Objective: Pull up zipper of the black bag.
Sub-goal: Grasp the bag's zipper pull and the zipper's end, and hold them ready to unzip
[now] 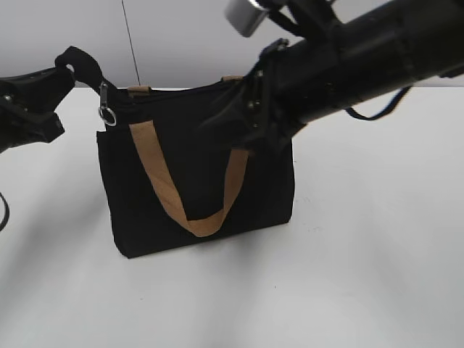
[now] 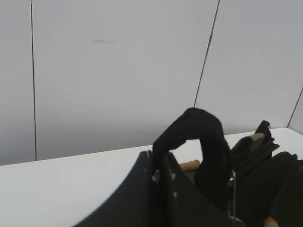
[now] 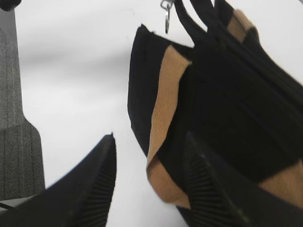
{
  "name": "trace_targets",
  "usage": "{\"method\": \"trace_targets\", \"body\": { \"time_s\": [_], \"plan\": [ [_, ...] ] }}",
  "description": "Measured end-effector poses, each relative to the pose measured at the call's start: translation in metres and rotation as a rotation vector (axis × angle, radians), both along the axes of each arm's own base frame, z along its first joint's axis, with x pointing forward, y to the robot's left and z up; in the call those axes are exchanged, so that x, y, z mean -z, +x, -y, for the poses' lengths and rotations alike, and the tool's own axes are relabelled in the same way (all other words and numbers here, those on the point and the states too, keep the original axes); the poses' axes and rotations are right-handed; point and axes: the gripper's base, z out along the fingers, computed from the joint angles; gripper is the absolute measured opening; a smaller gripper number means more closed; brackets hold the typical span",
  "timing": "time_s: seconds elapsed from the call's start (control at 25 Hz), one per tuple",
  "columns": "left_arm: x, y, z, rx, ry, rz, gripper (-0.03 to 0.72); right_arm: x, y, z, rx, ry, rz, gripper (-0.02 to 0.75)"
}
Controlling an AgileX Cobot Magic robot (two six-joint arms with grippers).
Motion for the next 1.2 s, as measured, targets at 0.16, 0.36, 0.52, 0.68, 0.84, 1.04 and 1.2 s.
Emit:
{"method": "trace_targets", "body": {
  "time_s": [0.16,0.36,0.52,0.68,0.84,1.04,1.2],
  "plan": [
    [0.000,0.000,0.000,0.000,0.000,0.001,0.013,0.004,0.021,-0.033,-0.098,-0.021,0.071,0.363],
    [0.000,0.000,0.000,0.000,0.000,0.001,0.013,0.010,0.040,-0.066,-0.149,0.006,0.093,0.363],
    [0.000,0.000,0.000,0.000,-0.001,0.000,0.013,0.021,0.052,-0.080,-0.116,0.065,0.036,0.363],
    [0.000,0.000,0.000,0.001,-0.001,0.001,0.013,0.031,0.059,-0.086,-0.081,0.094,-0.001,0.340],
    [0.000,0.000,0.000,0.001,-0.003,0.003,0.013,0.037,0.061,-0.087,-0.072,0.099,-0.021,0.291],
    [-0.001,0.000,0.000,0.004,-0.030,-0.001,0.013,0.042,0.063,-0.089,-0.057,0.114,-0.048,0.279],
    [-0.004,-0.001,0.003,0.033,-0.048,0.017,0.013,0.047,0.065,-0.090,-0.048,0.120,-0.067,0.276]
  ]
}}
